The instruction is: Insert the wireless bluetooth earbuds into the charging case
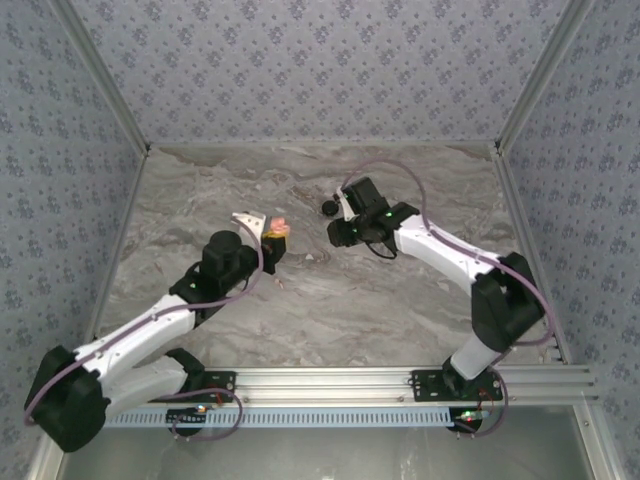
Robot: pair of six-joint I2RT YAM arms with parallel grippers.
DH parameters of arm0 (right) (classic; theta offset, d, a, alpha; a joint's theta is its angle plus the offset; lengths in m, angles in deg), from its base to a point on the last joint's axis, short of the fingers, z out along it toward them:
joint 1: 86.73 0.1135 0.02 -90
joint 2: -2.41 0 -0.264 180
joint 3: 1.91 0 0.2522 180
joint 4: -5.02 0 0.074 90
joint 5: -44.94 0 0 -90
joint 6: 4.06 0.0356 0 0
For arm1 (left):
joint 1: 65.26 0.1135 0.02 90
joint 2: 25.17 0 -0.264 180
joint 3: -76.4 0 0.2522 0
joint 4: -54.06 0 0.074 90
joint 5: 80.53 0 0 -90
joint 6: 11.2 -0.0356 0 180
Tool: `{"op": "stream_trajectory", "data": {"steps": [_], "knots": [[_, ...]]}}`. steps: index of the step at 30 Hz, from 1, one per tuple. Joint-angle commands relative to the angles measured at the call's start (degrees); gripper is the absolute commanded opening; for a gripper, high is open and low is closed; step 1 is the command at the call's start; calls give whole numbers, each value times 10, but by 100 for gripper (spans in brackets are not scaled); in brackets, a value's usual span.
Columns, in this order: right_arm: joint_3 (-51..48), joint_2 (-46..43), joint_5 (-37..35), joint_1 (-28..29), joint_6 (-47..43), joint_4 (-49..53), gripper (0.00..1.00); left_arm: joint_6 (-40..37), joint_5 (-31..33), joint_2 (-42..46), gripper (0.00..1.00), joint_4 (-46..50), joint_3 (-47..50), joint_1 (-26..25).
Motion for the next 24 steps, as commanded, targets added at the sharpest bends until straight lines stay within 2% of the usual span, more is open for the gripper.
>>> {"op": "stream_trajectory", "data": {"steps": [1,5,10,20,24], "knots": [[48,63,78,2,-45,18,42,-20,92,53,17,93,-37,0],[125,138,106,17,-74,25,44,-9,147,94,18,176,-62,2],[240,232,122,35,-92,63,45,-12,169,118,18,232,-80,4],[488,408,153,61,-121,159,46,-11,169,135,18,251,-86,6],[559,455,163,64,-125,165,47,-11,168,142,18,253,-86,5]]}}
